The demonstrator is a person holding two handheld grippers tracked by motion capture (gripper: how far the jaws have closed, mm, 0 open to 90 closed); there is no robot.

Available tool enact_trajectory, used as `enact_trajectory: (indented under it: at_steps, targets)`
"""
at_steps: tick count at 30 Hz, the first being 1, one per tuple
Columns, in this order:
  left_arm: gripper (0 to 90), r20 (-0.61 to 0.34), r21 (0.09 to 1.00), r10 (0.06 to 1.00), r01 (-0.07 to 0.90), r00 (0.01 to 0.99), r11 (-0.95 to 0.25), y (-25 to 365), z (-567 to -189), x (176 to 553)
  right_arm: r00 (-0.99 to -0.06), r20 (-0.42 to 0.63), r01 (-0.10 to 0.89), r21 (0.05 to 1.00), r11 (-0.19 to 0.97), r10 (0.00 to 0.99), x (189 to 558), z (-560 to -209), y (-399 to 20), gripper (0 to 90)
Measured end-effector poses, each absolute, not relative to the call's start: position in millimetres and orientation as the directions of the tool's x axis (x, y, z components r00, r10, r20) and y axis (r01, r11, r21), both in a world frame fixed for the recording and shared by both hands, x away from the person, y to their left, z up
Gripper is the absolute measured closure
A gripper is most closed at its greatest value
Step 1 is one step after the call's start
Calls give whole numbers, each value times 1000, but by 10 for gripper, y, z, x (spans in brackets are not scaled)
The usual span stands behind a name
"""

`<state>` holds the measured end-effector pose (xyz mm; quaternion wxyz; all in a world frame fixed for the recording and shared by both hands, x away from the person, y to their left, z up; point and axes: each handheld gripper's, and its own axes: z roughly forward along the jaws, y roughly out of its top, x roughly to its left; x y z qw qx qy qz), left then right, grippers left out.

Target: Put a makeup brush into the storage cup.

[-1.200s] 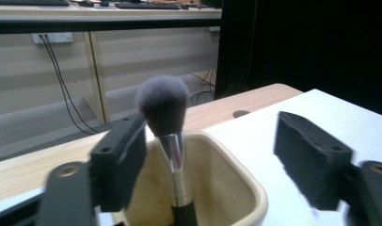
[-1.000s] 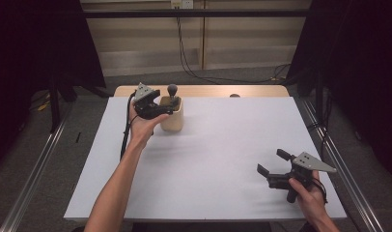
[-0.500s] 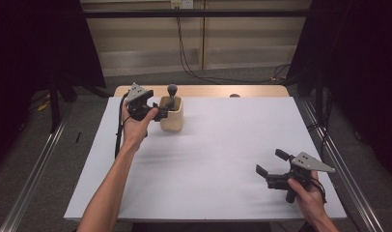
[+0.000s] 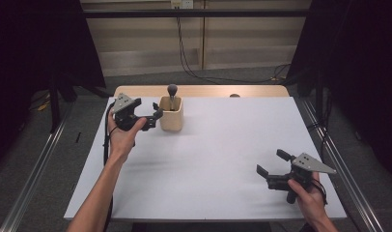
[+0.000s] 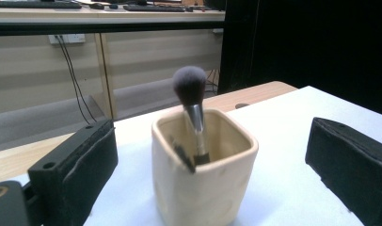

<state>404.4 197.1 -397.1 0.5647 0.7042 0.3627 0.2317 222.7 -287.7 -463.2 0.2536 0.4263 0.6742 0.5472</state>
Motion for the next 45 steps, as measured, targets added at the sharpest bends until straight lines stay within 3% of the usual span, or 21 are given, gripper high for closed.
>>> enact_trajectory:
  at_steps: [45]
  targets:
    - [37,-85,952,753,275,652,-132,2444,-4288,3131,-503,116,288,957,40,856,2173,-4607,-2893,0]
